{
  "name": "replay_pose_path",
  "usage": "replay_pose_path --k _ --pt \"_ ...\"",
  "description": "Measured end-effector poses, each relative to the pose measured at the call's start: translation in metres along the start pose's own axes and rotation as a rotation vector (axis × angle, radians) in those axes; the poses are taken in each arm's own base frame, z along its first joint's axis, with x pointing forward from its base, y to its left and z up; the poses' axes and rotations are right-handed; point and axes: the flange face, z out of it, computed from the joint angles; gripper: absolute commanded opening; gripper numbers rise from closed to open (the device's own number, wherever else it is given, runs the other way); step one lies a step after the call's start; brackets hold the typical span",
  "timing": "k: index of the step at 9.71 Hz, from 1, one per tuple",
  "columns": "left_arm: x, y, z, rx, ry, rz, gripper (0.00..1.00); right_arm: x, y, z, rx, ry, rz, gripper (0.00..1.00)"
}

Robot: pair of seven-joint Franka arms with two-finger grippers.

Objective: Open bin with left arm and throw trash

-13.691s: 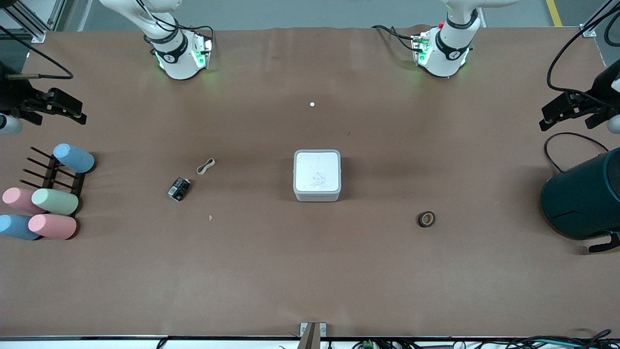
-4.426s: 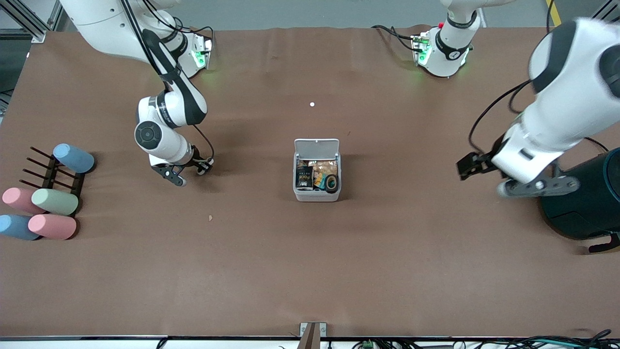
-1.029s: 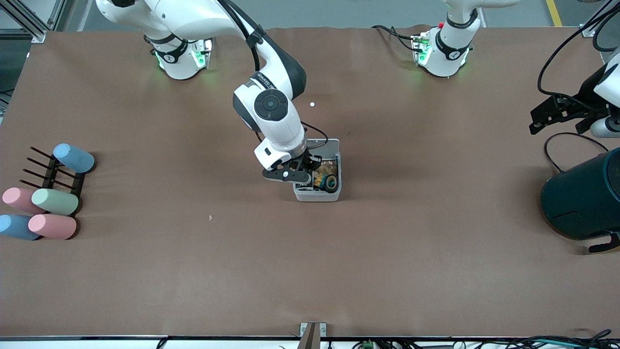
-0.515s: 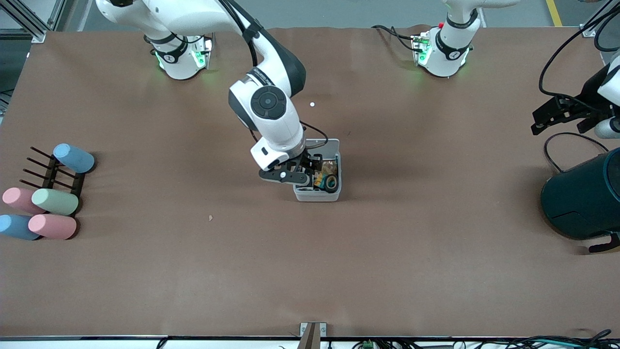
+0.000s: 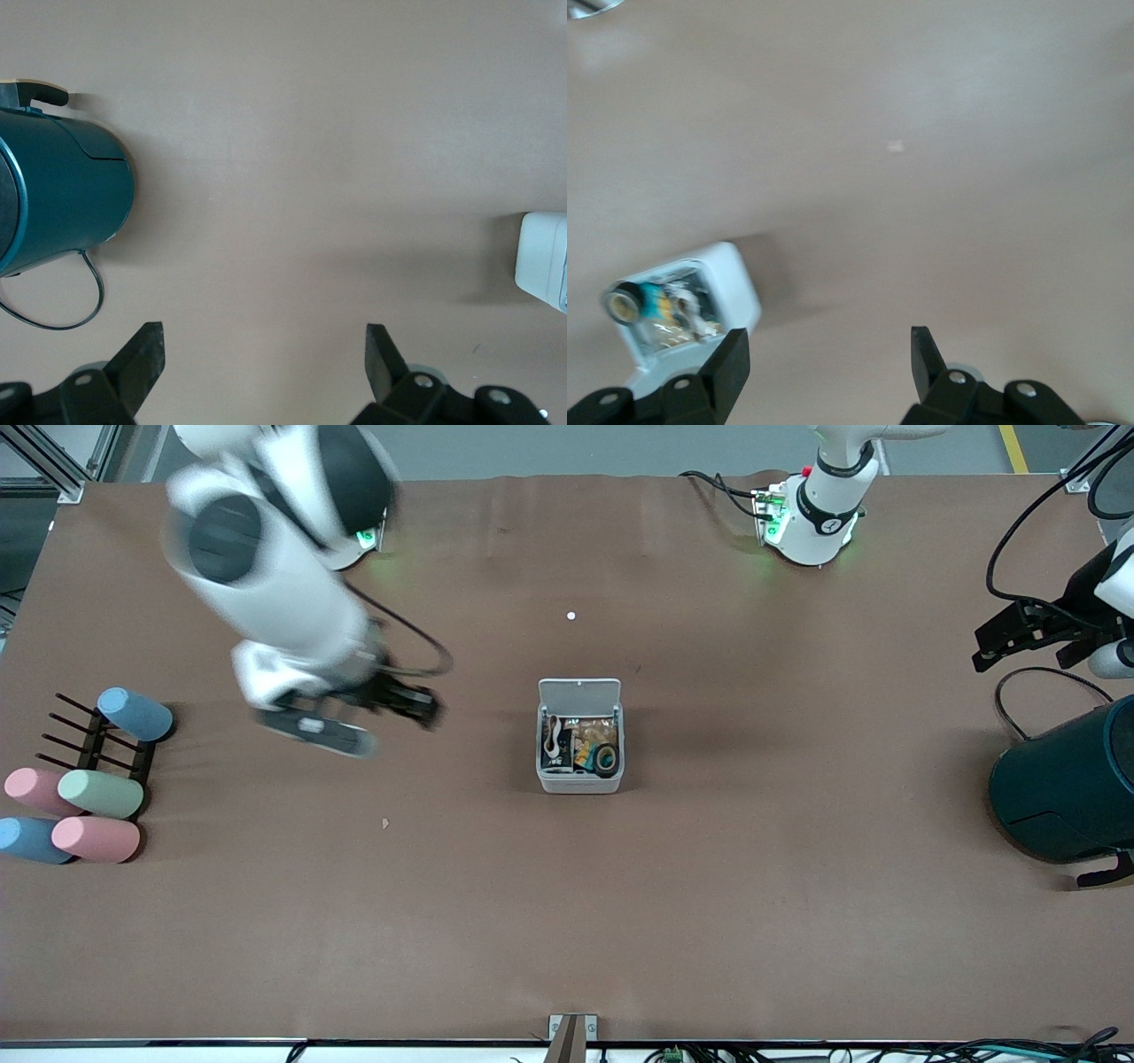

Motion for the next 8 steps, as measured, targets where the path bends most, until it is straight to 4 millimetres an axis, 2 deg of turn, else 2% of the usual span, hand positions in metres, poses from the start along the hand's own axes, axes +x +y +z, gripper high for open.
replay_pose_path --k 1,2,3,4,5,6,8 --pt "0.0 0.0 0.0 0.0 0.0 -0.001 1.0 0.006 0.049 -0.027 -0.011 -0.018 -0.036 0.9" --pt "0.0 -0.001 0.0 0.0 0.0 -0.002 1.0 0.013 0.094 -0.045 -0.014 -0.033 -0.084 0.91" --pt "0.0 -0.001 0.0 0.0 0.0 -0.001 1.0 0.019 0.131 -0.056 -0.014 -0.047 -0.132 0.91" --pt "0.0 -0.001 0.0 0.0 -0.001 -0.002 1.0 0.022 0.157 -0.061 -0.011 -0.055 -0.167 0.94" --pt "0.001 -0.001 0.0 0.0 -0.001 -0.002 1.0 0.022 0.174 -0.063 -0.009 -0.057 -0.199 0.99" --pt "0.001 -0.001 0.0 0.0 -0.001 -0.002 1.0 0.021 0.19 -0.066 -0.006 -0.056 -0.229 0.99" --pt "0.001 -0.001 0.0 0.0 0.0 -0.002 1.0 0.019 0.211 -0.07 -0.001 -0.049 -0.248 0.99"
